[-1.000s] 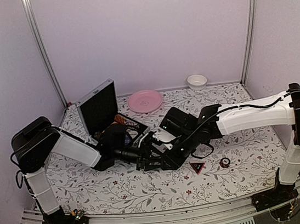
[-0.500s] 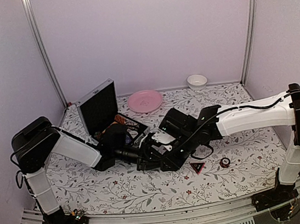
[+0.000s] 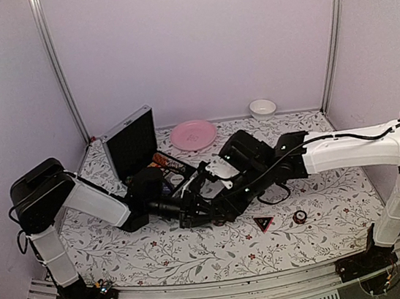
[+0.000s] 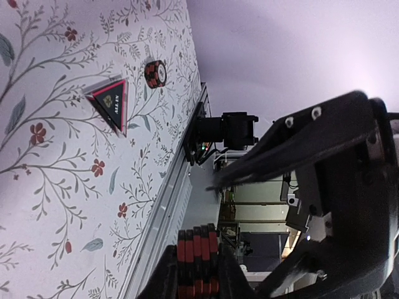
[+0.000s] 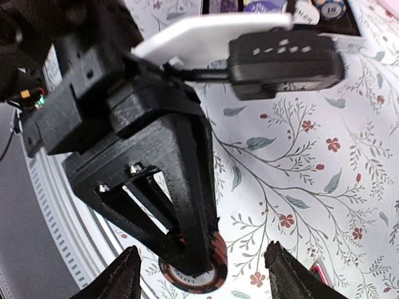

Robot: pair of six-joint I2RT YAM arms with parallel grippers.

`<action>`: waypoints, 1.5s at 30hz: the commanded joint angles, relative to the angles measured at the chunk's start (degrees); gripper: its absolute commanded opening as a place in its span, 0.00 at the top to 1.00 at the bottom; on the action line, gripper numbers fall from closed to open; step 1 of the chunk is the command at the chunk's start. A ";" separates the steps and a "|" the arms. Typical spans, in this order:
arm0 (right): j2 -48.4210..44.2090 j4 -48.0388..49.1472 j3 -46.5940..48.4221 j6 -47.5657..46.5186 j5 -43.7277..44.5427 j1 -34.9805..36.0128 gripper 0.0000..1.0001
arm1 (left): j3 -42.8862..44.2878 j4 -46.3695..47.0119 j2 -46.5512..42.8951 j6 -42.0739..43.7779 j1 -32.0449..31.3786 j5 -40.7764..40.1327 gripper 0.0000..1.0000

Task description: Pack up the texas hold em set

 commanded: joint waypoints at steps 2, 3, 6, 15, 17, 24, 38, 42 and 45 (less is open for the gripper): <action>-8.33 7.02 -2.34 2.13 -8.70 -5.30 0.30 | -3.27 7.88 -5.36 2.60 2.40 -2.41 1.00; -9.37 8.81 -3.35 2.94 -11.28 -6.52 0.30 | -3.61 8.55 -6.22 3.47 2.76 -2.72 1.00; -12.56 15.11 -7.55 5.66 -19.88 -9.84 0.33 | -4.87 10.60 -9.70 6.96 3.73 -4.04 1.00; -15.09 33.00 -13.97 14.36 -40.59 -13.29 0.40 | -5.85 8.22 -20.92 17.40 4.17 -5.22 1.00; -14.58 35.03 -14.31 15.35 -42.02 -13.20 0.42 | -5.85 9.18 -21.06 17.37 4.07 -4.30 1.00; -11.57 36.56 -12.44 15.73 -42.38 -11.20 0.44 | -5.77 11.12 -21.63 17.10 3.66 -3.16 1.00; -8.90 38.54 -12.21 15.98 -41.43 -10.46 0.48 | -5.43 11.43 -22.25 16.64 3.08 -2.30 1.00; -8.09 39.50 -11.75 16.05 -42.42 -10.30 0.56 | -5.24 11.51 -21.92 16.61 2.86 -2.02 1.00; -7.41 40.02 -11.65 16.33 -43.02 -10.12 0.60 | -5.09 11.69 -21.82 16.57 2.64 -2.02 1.00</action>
